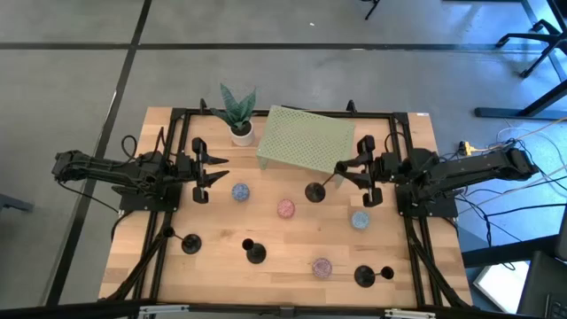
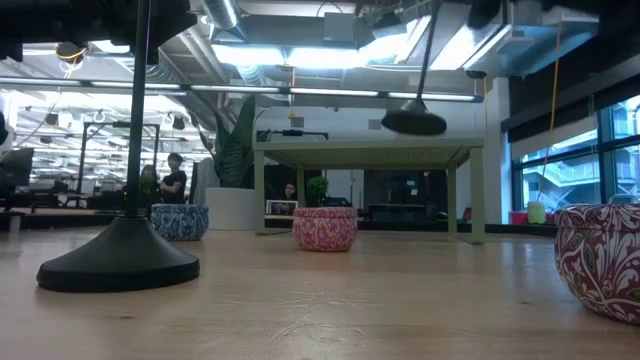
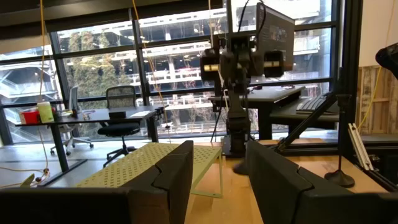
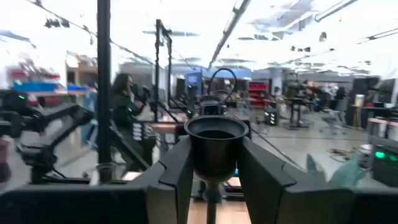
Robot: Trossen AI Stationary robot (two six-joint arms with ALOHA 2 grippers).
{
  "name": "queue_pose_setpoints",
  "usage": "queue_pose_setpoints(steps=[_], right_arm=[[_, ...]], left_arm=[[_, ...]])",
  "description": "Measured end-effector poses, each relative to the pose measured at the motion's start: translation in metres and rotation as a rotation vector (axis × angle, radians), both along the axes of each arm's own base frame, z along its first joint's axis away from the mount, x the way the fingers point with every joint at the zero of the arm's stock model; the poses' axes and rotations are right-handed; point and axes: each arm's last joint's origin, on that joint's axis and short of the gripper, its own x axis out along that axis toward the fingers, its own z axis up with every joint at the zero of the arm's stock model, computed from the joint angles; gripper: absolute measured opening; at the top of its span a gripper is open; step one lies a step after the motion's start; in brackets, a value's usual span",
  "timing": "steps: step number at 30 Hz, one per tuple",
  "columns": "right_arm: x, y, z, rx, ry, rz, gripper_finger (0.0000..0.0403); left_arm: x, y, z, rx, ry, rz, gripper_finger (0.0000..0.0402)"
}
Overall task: Pick & Place candle stick holders
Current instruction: Put the black candle holder on the shelf
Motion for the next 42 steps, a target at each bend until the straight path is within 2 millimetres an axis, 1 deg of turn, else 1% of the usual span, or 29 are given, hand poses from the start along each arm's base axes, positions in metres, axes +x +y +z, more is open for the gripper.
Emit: queue_pose_setpoints(steps=[5,8,10,13,16,23,28,32,34,39,42], right_arm=[[0.000,-0.004,0.050,0.008,0.063,-0.118,0.0113],[-0.005,-0.009,0.074,-0.009,0.110,-0.202,0.0113],[-0.009,-0.013,0.087,-0.023,0.131,-0.235,0.0113],[-0.013,-0.021,0.098,-0.022,0.136,-0.301,0.0113],[-0.019,-0.033,0.100,-0.033,0.141,-0.377,0.0113],[-0.030,-0.064,0.096,-0.020,0.190,-0.582,0.0113],[-0.025,-0.085,0.090,-0.004,0.220,-0.556,0.0113],[-0.017,-0.101,0.076,0.015,0.269,-0.570,0.0113],[-0.017,-0.107,0.070,0.006,0.277,-0.594,0.0113],[-0.019,-0.118,0.064,-0.016,0.178,-0.609,0.0113],[-0.021,-0.124,0.058,0.017,0.145,-0.588,0.0113]], left_arm=[[0.000,0.000,0.000,0.000,0.000,0.000,0.0146],[0.000,0.000,0.000,-0.001,0.000,0.001,0.0146],[0.000,0.000,0.000,-0.001,0.000,0.001,0.0146],[0.000,0.000,0.000,-0.002,0.000,0.000,0.0146],[0.000,0.000,0.000,-0.001,0.000,0.000,0.0146],[0.000,0.000,0.000,-0.002,-0.004,0.001,0.0146],[0.000,0.001,0.000,-0.005,-0.004,0.024,0.0146],[0.000,0.002,0.000,-0.012,-0.003,0.060,0.0146],[0.000,0.002,0.000,-0.011,-0.003,0.061,0.0145],[0.000,0.002,0.000,-0.010,-0.003,0.061,0.0145],[0.000,0.002,0.000,-0.012,-0.003,0.061,0.0145]])
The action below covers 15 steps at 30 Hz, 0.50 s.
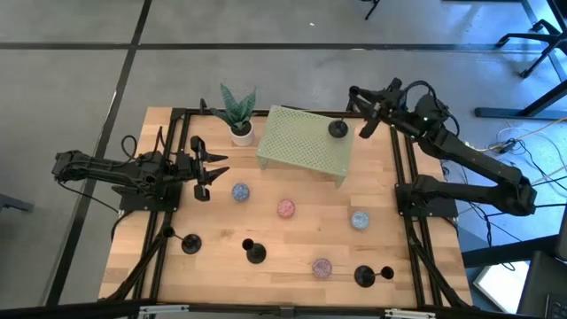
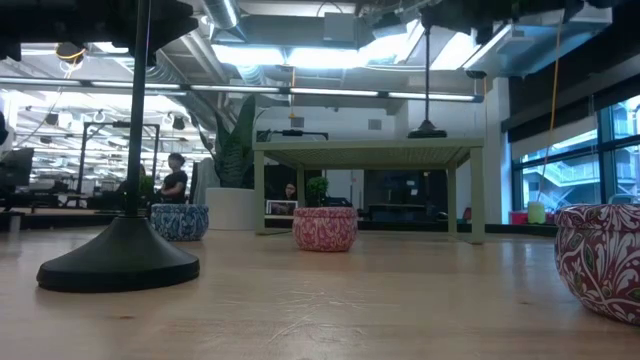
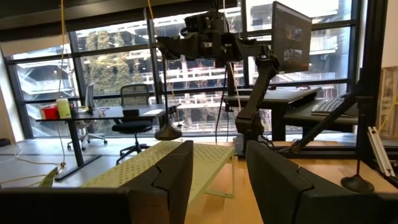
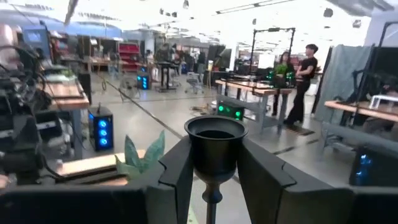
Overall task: Pick & Place candle stick holders
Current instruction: Put the black candle holder on the shelf
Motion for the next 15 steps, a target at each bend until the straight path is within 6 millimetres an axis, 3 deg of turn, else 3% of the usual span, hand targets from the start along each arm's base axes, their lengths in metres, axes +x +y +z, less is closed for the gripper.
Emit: queue_pose_setpoints(steps=[4,15], right_arm=[[-0.001,-0.007,-0.019,0.036,0.041,-0.017,0.0113],[-0.007,-0.015,-0.023,0.035,0.003,-0.022,0.0113]], left_arm=[[0.000,0.000,0.000,-0.016,-0.003,-0.003,0.0145],[0.000,0.000,0.000,-0.018,-0.004,-0.004,0.0145]])
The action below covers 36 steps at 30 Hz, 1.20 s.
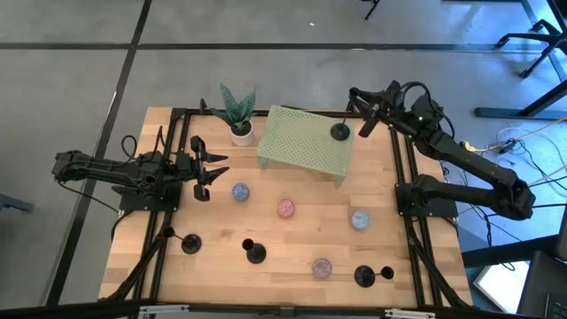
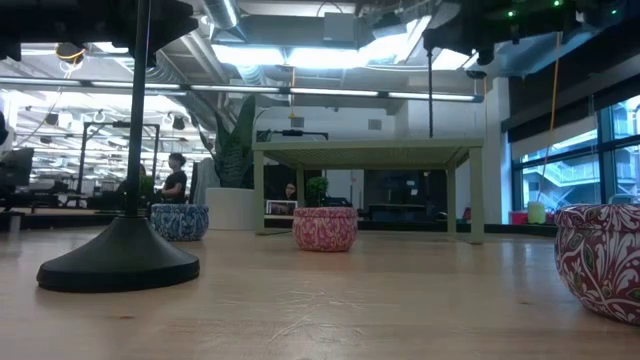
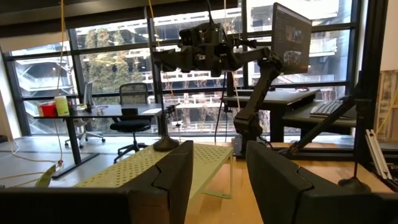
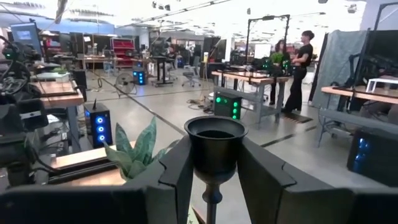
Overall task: Pick & Place candle stick holders
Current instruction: Put the black candle holder on the shelf, then put the black candle holder on the shelf aligned with the other black candle holder
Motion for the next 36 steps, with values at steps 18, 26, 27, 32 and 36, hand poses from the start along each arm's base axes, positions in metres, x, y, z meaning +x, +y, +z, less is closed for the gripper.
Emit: queue_pose_setpoints(steps=[18,26,27,32,36], right_arm=[[-0.0009,-0.0013,-0.0011,0.025,-0.002,0.002,0.0128],[-0.0009,-0.0012,-0.0008,0.017,0.002,0.002,0.0213],[-0.0010,-0.0011,-0.0007,0.006,0.008,0.001,0.0221],[-0.0016,-0.0004,0.0001,-0.002,0.006,0.001,0.0248],[-0.0074,0.0043,0.0058,-0.025,-0.018,0.001,0.0254]], left_arm=[[0.0000,0.0000,0.0000,0.000,0.000,-0.001,0.0145],[0.0000,0.0000,0.0000,0.000,0.000,0.000,0.0145],[0.0000,0.0000,0.0000,0.000,0.000,0.000,0.0145],[0.0000,0.0000,0.0000,0.000,0.000,0.000,0.0145],[0.0000,0.0000,0.0000,0.000,0.000,0.000,0.0145]])
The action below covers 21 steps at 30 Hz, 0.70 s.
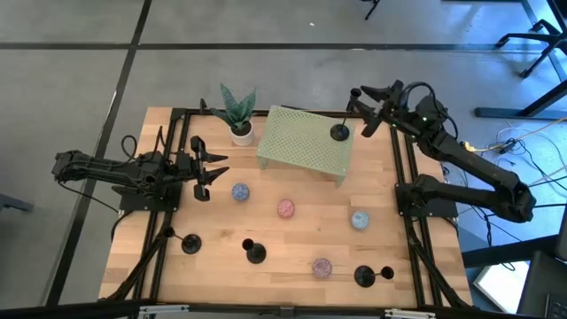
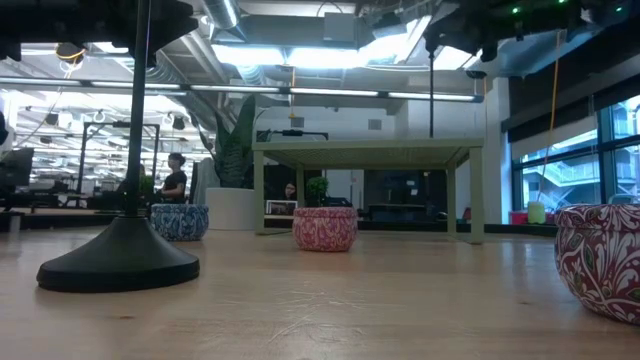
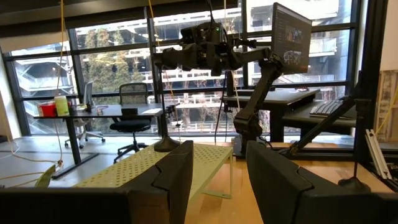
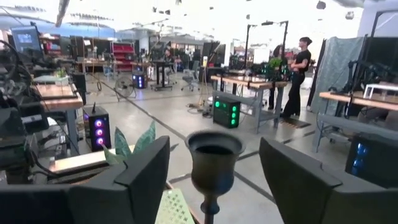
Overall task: Pick & Place candle stick holders
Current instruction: Put the black candle holder on the shelf aligned with the other black candle holder
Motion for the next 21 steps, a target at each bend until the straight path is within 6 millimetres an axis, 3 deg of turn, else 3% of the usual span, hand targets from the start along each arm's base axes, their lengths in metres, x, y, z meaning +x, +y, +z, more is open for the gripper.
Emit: queue_pose_setpoints(steps=[11,17,21], right_arm=[[-0.025,0.040,0.012,-0.022,-0.022,0.154,0.0255],[-0.025,0.068,0.011,-0.009,0.001,0.437,0.0255],[-0.018,0.088,0.010,-0.012,0.019,0.730,0.0255]], left_arm=[[0.000,0.000,0.000,0.001,0.000,-0.001,0.0145],[0.000,0.000,0.000,0.002,0.000,-0.004,0.0145],[0.000,0.000,0.000,0.002,0.000,-0.004,0.0145]])
